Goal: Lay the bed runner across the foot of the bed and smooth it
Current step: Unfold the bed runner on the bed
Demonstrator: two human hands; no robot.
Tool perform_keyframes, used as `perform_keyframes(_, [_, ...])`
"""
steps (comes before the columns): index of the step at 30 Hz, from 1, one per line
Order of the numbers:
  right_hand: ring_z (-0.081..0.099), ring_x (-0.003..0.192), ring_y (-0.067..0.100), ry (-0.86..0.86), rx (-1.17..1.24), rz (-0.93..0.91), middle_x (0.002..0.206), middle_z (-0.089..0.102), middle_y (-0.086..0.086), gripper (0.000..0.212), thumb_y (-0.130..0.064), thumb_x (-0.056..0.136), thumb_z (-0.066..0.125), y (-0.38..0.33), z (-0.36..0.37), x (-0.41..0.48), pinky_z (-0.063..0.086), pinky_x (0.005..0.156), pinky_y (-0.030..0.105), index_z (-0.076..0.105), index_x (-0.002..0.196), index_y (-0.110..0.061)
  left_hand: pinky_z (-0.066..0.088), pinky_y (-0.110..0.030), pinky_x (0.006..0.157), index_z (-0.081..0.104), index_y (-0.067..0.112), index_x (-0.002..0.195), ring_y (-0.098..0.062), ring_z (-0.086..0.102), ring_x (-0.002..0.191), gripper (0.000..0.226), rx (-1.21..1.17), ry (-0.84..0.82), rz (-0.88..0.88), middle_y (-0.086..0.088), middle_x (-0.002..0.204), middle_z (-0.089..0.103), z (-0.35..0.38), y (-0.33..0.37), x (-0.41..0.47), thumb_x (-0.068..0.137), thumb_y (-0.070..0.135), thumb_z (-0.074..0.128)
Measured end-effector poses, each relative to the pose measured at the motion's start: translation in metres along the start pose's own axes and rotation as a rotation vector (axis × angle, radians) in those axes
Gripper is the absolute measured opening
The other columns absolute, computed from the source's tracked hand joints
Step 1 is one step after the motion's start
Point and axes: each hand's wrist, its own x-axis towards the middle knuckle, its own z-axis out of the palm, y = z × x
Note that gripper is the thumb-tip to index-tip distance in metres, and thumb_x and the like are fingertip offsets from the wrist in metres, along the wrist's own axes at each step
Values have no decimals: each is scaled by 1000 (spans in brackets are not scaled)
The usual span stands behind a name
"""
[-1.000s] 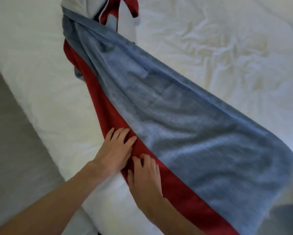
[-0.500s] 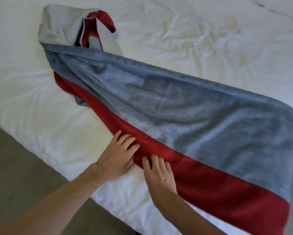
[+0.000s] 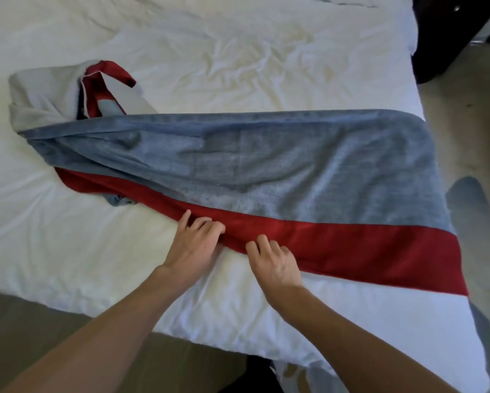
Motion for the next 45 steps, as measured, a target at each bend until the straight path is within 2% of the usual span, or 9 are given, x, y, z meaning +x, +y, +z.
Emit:
perform_keyframes(3, [49, 49, 20, -22, 72, 89, 63, 52, 2, 43, 10, 32, 71, -10, -4, -6, 42, 41, 30, 55, 65, -13, 33, -52, 103, 59, 18, 80, -21, 61, 94, 25, -14, 9, 32, 5, 80, 64, -4, 2, -6, 69, 1, 73])
perform_keyframes(7, [51, 69, 20, -78, 202, 237, 82, 54, 1, 45, 11, 60, 65, -16, 3, -4, 42, 63, 31, 49, 94, -14, 33, -56, 103, 70, 17, 92, -25, 60, 106, 25, 43, -9, 71, -3, 105, 67, 0, -5, -9, 71, 5, 75])
perform_keyframes(15, [53, 74, 28, -21, 180, 257, 95, 58, 10, 50, 9, 64, 68, -25, 18, -6, 45, 65, 39, 63, 108, -14, 33, -59, 102, 67, 10, 108, -33, 54, 115, 47, 84, 17, 208, -17, 122, 58, 14, -24, 2, 62, 5, 80])
perform_keyframes(19, [51, 75, 27, 6, 131, 332, 95, 56, 9, 57, 6, 64, 67, -33, 21, 4, 38, 65, 36, 60, 115, -18, 27, -59, 105, 63, 12, 110, -34, 47, 120, 42, 35, 8, 234, -18, 126, 52, 16, -34, 13, 70, 13, 77])
perform_keyframes(29, [50, 68, 22, 33, 30, 425, 76, 54, 0, 48, 7, 55, 73, -48, 25, 15, 40, 60, 34, 58, 96, -15, 22, -56, 107, 68, 9, 92, -33, 45, 121, 20, 43, 1, 340, -16, 126, 52, 12, -47, 27, 76, -2, 65])
perform_keyframes(34, [48, 72, 24, 110, 22, 416, 85, 53, 6, 33, 7, 60, 70, -53, 29, 5, 37, 62, 34, 59, 85, -12, 35, -57, 97, 71, 10, 80, -37, 55, 109, 14, -113, 87, 423, -18, 115, 60, 6, -56, 7, 71, -1, 72])
perform_keyframes(37, [47, 75, 27, 171, 17, 344, 90, 54, 9, 20, 4, 65, 67, -62, 32, -8, 37, 65, 36, 56, 76, -9, 42, -47, 90, 69, 13, 80, -31, 61, 101, 12, -173, 95, 537, -12, 107, 65, 6, -64, -12, 74, 3, 64])
perform_keyframes(41, [47, 65, 26, 140, 24, 212, 72, 52, 4, 14, -3, 68, 64, -67, 36, -23, 41, 63, 39, 54, 69, -12, 49, -33, 80, 69, 15, 82, -20, 67, 92, 13, -218, 32, 603, -2, 96, 71, 12, -66, -30, 82, 18, 57])
perform_keyframes(45, [49, 66, 23, 53, -12, 176, 75, 53, 3, 18, 2, 67, 64, -64, 35, -24, 43, 60, 36, 59, 76, -13, 52, -43, 85, 70, 14, 84, -23, 67, 98, 18, -123, -15, 561, -6, 102, 71, 16, -65, -31, 69, 19, 79])
